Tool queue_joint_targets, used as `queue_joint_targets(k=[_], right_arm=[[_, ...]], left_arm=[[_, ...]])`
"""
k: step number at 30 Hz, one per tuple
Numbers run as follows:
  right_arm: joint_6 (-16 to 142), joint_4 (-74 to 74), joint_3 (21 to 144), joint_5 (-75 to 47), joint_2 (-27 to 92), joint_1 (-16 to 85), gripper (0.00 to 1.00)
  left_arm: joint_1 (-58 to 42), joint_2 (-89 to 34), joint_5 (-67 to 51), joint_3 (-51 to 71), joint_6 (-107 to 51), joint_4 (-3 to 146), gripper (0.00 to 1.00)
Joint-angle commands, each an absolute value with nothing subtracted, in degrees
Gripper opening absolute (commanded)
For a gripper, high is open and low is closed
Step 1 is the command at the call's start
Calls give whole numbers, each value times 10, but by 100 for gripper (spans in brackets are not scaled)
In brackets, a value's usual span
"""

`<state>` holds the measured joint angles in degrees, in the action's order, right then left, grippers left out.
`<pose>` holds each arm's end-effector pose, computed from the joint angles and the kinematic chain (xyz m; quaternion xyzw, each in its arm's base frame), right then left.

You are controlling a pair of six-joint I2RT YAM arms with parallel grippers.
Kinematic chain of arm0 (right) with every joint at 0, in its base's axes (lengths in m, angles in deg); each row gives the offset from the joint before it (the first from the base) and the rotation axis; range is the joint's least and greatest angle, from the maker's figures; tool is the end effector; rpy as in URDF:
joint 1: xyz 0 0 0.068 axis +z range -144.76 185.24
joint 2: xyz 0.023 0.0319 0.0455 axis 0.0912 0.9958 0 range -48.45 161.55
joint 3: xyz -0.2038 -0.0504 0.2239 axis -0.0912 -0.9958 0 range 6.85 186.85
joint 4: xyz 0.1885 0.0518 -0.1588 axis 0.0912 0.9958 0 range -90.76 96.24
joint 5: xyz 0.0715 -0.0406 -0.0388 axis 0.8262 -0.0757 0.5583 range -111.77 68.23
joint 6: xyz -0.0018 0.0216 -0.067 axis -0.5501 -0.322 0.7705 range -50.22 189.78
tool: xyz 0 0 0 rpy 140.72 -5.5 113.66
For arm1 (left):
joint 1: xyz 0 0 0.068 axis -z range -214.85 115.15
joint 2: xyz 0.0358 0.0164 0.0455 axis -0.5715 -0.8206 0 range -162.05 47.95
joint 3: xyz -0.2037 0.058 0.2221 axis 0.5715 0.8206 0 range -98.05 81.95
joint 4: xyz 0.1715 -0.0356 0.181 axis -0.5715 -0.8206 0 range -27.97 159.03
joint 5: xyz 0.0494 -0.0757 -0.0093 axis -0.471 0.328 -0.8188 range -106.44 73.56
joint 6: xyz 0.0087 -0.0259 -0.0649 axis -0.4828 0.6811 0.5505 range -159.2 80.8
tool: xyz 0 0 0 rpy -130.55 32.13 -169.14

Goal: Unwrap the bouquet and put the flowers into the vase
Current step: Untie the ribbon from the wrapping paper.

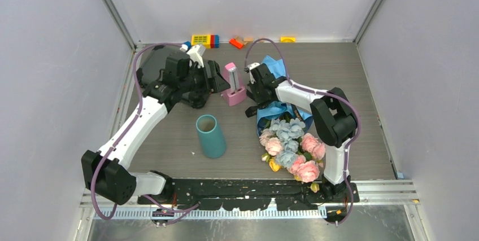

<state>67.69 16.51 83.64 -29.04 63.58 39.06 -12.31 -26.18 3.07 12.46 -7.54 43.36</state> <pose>0.3683 0.2379 0.2003 -0.2388 0.9146 0.0418 0.3235 0.2584 -0.1281 0.3772 0.0161 0.8588 -0.3543 0.3696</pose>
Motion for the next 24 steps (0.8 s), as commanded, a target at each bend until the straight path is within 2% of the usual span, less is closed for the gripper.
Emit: queue_joint_targets(k=[1, 4, 5, 6, 8, 12, 16, 20, 23, 24], right_arm=[[679, 185, 879, -232, 617, 376, 0], [706, 222, 909, -193, 644, 372, 5], [712, 235, 913, -192, 650, 372, 14], [723, 238, 917, -192, 660, 370, 18], [735, 241, 916, -191, 670, 367, 36], [751, 241, 915, -193, 684, 357, 53], [763, 250, 915, -209, 695, 354, 60], [769, 258, 910, -216, 698, 353, 62], [762, 262, 901, -213, 697, 354, 61], [760, 260, 897, -212, 697, 354, 55]], left_arm=[[-120, -239, 32, 129, -67, 464, 72], [-121, -238, 31, 132, -67, 464, 73], [-121, -238, 32, 132, -67, 464, 73], [-120, -237, 32, 132, -68, 464, 73], [-121, -236, 31, 132, -67, 464, 73], [-121, -231, 29, 131, -72, 459, 73], [-121, -229, 26, 131, -73, 456, 73], [-121, -227, 26, 129, -77, 454, 73], [-121, -228, 25, 128, -78, 453, 73], [-121, -228, 24, 128, -79, 453, 73]])
